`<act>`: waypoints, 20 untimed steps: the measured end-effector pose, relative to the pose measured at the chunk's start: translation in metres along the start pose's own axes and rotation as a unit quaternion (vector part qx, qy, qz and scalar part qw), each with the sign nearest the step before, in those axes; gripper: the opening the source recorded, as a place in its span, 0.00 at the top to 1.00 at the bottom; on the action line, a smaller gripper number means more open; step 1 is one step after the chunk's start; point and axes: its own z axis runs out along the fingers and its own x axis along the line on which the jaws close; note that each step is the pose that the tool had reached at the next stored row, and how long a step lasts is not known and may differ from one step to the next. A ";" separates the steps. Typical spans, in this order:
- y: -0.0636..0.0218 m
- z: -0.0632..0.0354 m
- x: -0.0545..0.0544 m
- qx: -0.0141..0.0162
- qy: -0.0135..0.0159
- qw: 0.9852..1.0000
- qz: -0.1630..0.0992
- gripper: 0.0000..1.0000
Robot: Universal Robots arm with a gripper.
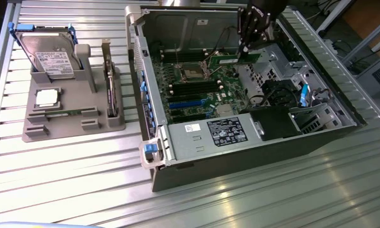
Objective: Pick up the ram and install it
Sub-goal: 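Insert the ram into the slot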
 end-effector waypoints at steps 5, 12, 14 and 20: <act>0.0000 0.0027 0.000 0.000 0.000 1.000 0.000 0.88; 0.0000 0.0069 -0.001 0.000 0.000 1.000 0.000 0.88; 0.0000 0.0076 -0.001 0.000 0.000 1.000 0.000 0.88; -0.0001 0.0121 -0.001 0.000 0.000 1.000 0.000 0.88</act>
